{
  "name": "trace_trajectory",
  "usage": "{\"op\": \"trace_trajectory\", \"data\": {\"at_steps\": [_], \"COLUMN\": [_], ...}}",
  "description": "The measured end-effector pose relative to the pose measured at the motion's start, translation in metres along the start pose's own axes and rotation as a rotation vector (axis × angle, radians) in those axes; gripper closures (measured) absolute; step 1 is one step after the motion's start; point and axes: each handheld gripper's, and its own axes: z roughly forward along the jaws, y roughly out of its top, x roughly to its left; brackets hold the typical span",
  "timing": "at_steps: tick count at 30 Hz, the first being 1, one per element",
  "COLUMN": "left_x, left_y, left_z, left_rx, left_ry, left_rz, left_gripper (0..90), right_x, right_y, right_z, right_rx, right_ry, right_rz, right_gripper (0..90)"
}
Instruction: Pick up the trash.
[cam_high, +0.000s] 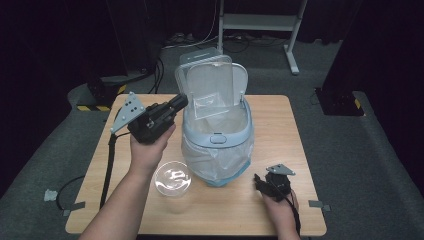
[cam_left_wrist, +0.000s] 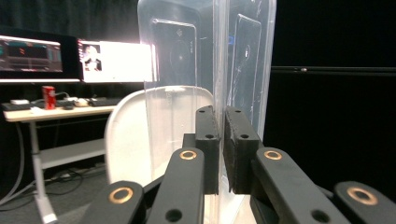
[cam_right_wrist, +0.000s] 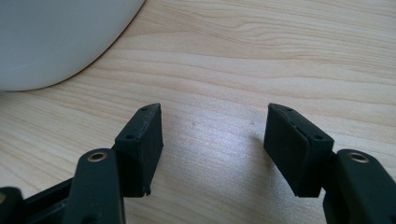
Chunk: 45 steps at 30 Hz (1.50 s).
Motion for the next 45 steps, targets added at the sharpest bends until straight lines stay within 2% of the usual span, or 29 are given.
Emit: {"op": "trace_trajectory", "data": {"at_steps": [10,18,20,25,28,29,31,32,34,39,45], "left_x": [-0.003,-0.007,-0.008,-0.007,-0.008,-0.009,-0.011,-0.011,-0.013,-0.008,0.000], "left_y": [-0.012,-0.026,-0.031,-0.035,-0.035,-0.035,-0.034,-0.032,-0.030,-0.028,-0.036], "left_z": [0.020,0.033,0.034,0.034,0.034,0.033,0.030,0.029,0.025,0.019,0.003], "left_rx": [0.037,0.075,0.088,0.092,0.093,0.085,0.062,0.059,0.046,0.049,0.077], "left_ry": [-0.015,-0.020,-0.016,-0.016,-0.024,-0.039,-0.053,-0.047,-0.007,0.025,0.060], "left_rz": [-0.022,-0.019,-0.011,-0.024,-0.033,-0.031,-0.032,-0.032,-0.014,-0.007,0.003], "left_gripper": [84.8,84.8,84.8,84.8,84.5,83.8,70.4,63.5,54.2,52.7,51.4], "right_x": [0.000,-0.001,-0.001,-0.001,0.000,0.000,0.000,0.000,0.000,0.000,0.000], "right_y": [0.000,0.000,0.000,0.000,0.000,0.000,0.000,0.000,0.000,0.000,0.000], "right_z": [0.000,0.000,0.000,0.000,0.000,0.000,0.000,0.000,0.000,0.000,0.000], "right_rx": [0.001,0.002,0.001,0.003,0.002,0.001,0.002,0.002,0.004,0.004,0.004], "right_ry": [0.003,0.007,0.008,0.010,0.009,0.009,0.010,0.009,0.009,0.007,0.008], "right_rz": [0.001,0.000,0.003,0.002,0.001,0.002,0.002,0.002,0.001,-0.001,0.001], "right_gripper": [37.5,37.4,37.5,37.5,37.5,37.4,37.4,37.4,37.5,37.5,37.5]}}
